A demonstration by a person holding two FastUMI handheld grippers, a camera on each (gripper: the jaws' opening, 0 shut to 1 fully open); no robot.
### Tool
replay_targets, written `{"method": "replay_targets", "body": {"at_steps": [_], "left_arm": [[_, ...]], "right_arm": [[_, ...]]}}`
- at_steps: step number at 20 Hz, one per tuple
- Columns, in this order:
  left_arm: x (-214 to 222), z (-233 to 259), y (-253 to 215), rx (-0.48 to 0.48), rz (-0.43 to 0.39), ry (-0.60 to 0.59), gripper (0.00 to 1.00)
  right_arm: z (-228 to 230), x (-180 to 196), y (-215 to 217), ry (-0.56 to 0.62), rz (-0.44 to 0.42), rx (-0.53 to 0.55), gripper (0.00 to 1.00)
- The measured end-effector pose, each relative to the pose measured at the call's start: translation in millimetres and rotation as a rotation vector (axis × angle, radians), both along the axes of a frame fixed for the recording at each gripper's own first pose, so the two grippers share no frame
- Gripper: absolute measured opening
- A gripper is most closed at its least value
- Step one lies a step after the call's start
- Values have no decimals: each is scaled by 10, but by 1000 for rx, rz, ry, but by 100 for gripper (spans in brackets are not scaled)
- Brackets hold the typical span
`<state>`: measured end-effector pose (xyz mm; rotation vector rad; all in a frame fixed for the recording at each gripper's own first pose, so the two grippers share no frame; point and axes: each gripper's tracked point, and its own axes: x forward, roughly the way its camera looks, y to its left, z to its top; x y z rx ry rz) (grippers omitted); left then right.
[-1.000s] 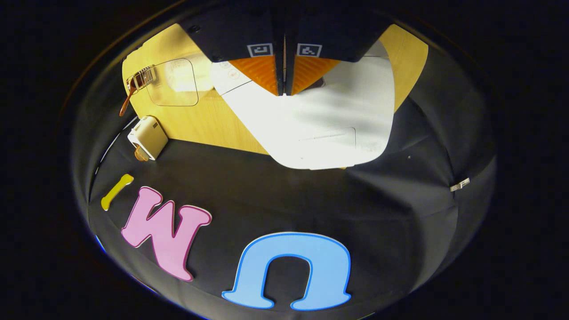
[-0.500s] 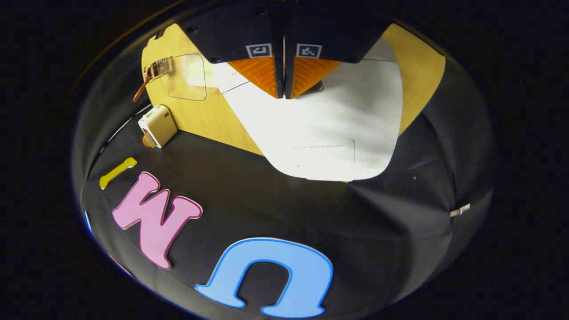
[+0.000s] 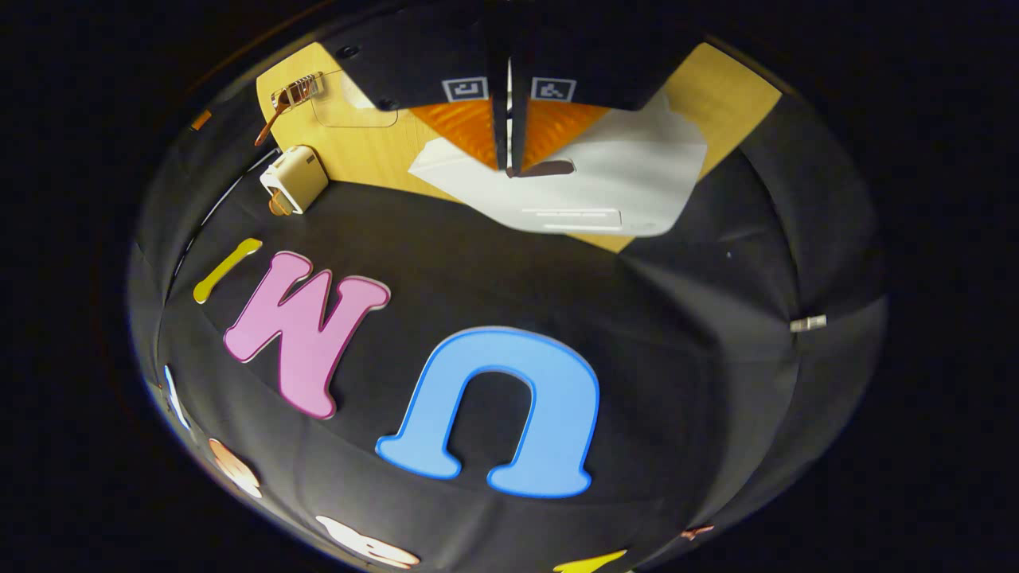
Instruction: Close the left gripper, press the button to open the rice cooker; take a wooden spoon from the chopstick holder with the right hand, scoop a spoonful of rice and pour it into the rice cooker, then put the wooden spoon back into the chopstick holder.
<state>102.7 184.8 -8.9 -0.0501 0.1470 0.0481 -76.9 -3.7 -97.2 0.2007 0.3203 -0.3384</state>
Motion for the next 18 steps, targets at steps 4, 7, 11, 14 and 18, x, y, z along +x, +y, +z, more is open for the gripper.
{"method": "replay_targets", "body": {"at_steps": [4, 7, 11, 14, 18], "left_arm": [[-255, -42, -427, 35, -51, 16, 5], [-457, -235, -867, 26, -106, 63, 5], [-617, -335, -1328, 88, -164, 40, 5], [-722, -355, -1573, 82, -180, 21, 12], [-804, -392, -1802, 50, -194, -4, 58]], "right_arm": [[-140, 128, -424, 11, -38, 32, 98], [-376, 264, -681, 80, -37, 65, 99], [-630, 546, -997, 127, -10, 110, 99], [-861, 744, -1238, 167, 12, 108, 99], [-1272, 984, -1427, 243, 69, 159, 99]]}}
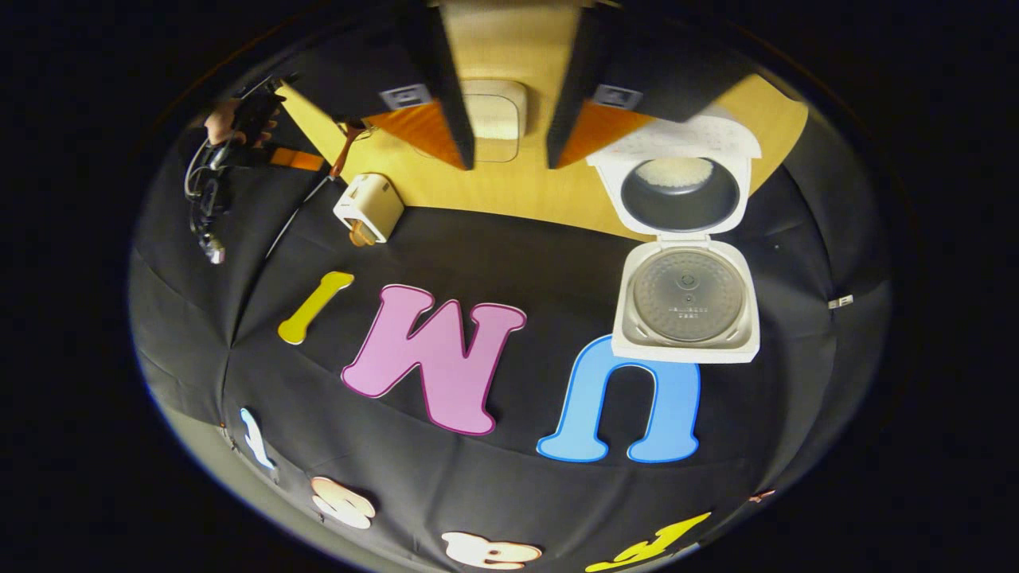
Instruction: Close the left gripper, press the button to open the rice cooker; take a wooden spoon from the chopstick holder with the right hand, scoop a spoonful of rice and pour it into the rice cooker, then put the wooden spoon back into the chopstick holder.
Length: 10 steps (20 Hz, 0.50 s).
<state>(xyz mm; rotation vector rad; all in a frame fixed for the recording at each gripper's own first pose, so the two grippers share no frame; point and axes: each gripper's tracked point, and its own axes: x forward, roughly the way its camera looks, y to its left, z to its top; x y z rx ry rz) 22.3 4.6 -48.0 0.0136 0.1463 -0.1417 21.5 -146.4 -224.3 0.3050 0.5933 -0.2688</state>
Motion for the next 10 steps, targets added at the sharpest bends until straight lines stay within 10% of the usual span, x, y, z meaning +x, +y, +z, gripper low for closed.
{"method": "replay_targets", "body": {"at_steps": [2, 10], "left_arm": [[17, -62, -61, 7, 16, 8, 99], [-131, -289, -48, 68, 95, 54, 96]], "right_arm": [[-234, 107, -64, 46, 28, 37, 99], [-833, 566, -184, 123, -25, 195, 99]]}}
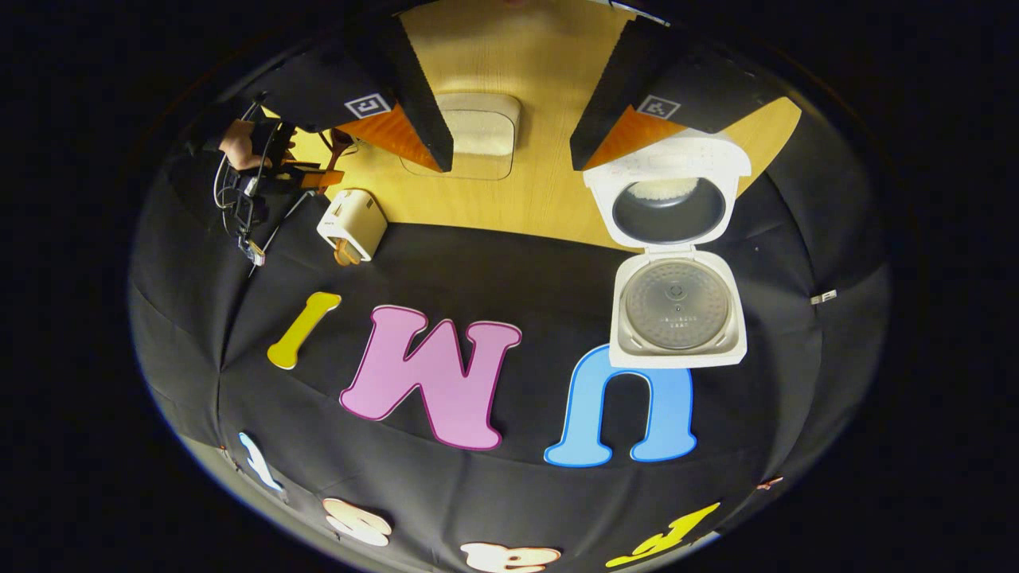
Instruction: Close the left gripper, press the button to open the rice cooker; take a wooden spoon from the chopstick holder with the right hand, scoop a spoonful of rice and pour it into the rice cooker, then put the wooden spoon back into the chopstick holder.
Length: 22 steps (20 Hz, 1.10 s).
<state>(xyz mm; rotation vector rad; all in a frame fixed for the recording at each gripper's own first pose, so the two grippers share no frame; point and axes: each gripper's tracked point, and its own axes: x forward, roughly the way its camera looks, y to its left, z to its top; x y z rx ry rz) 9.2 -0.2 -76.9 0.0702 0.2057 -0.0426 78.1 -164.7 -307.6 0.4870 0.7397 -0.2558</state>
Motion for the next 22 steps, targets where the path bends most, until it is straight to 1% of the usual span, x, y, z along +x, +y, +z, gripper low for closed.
{"method": "replay_targets", "body": {"at_steps": [2, 4, 6, 7, 8, 9, 10, 11, 12, 13, 14, 16, 17, 18, 20, 21, 22], "left_arm": [[-21, -19, 29, -3, 17, 10, 96], [-10, -19, 60, 0, 28, 10, 96], [-36, -49, 119, 1, 44, 19, 96], [-47, -49, 147, -2, 54, 20, 96], [-48, -56, 153, -9, 62, 21, 95], [-67, -54, 158, -18, 68, 18, 96], [-81, -68, 171, -27, 70, 19, 96], [-102, -78, 182, -31, 72, 22, 96], [-150, -105, 207, -31, 74, 23, 96], [-176, -112, 226, -28, 76, 23, 96], [-174, -122, 248, -27, 76, 23, 96], [-166, -154, 291, -34, 61, 26, 96], [-164, -163, 311, -37, 52, 32, 95], [-158, -175, 344, -41, 41, 35, 95], [-130, -117, 408, -53, 20, 35, 96], [-110, -61, 445, -59, 10, 20, 96], [-86, -27, 500, -66, 5, 9, 96]], "right_arm": [[-143, 73, 42, 24, 16, 20, 97], [-327, 99, 128, 79, 52, 53, 96], [-449, 123, 202, 116, 52, 89, 96], [-470, 145, 217, 121, 46, 102, 89], [-471, 164, 231, 122, 46, 118, 86], [-482, 172, 247, 124, 47, 131, 77], [-505, 172, 215, 137, 41, 119, 71], [-527, 159, 169, 150, 32, 103, 54], [-521, 134, 136, 159, 27, 101, 24], [-504, 106, 129, 169, 25, 99, 27], [-521, 95, 97, 170, 18, 81, 25], [-364, 52, 10, 141, -7, 48, 21], [-272, 55, -10, 117, -26, 41, 7], [-133, 48, -55, 84, -46, 27, 19], [111, 21, -94, 39, -82, 2, 19], [226, -1, -128, 22, -97, -28, 7], [340, -25, -152, 8, -107, -61, 19]]}}
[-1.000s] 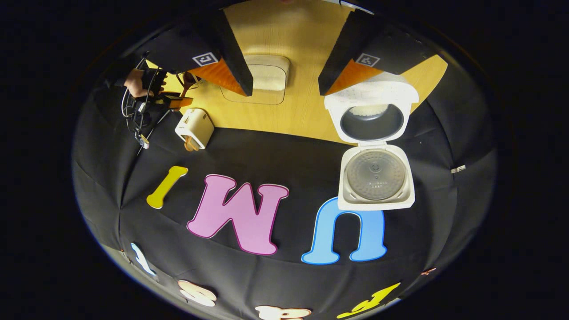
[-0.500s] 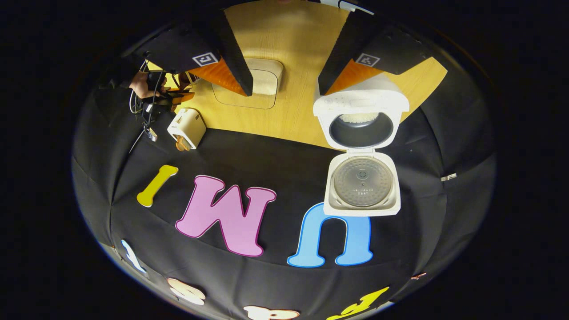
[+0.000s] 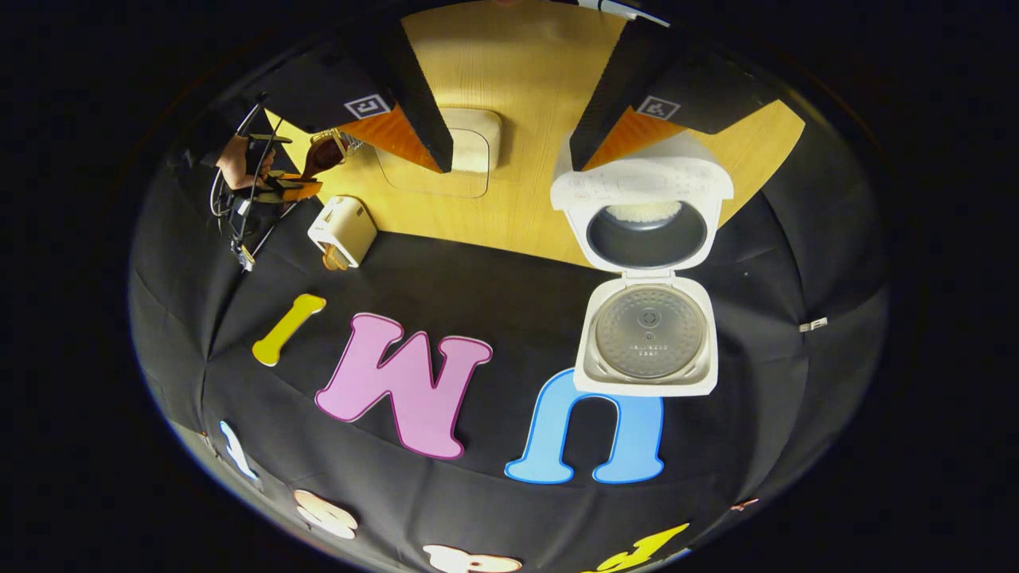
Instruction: Close the left gripper, press the button to open the rice cooker; take a wooden spoon from the chopstick holder with the right hand, scoop a spoonful of rice and pour it into the rice cooker, then put the wooden spoon back into the chopstick holder.
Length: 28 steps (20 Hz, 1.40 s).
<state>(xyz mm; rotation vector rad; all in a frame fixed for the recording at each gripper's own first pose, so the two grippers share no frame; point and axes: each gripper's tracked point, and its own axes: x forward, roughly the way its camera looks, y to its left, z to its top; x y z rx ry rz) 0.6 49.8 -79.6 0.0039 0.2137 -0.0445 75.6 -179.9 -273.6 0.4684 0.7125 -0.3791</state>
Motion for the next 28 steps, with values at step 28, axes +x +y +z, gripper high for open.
{"method": "replay_targets", "body": {"at_steps": [28], "left_arm": [[97, 157, 1301, -9, -87, -23, 96]], "right_arm": [[-59, 598, 2075, -149, 145, -245, 19]]}}
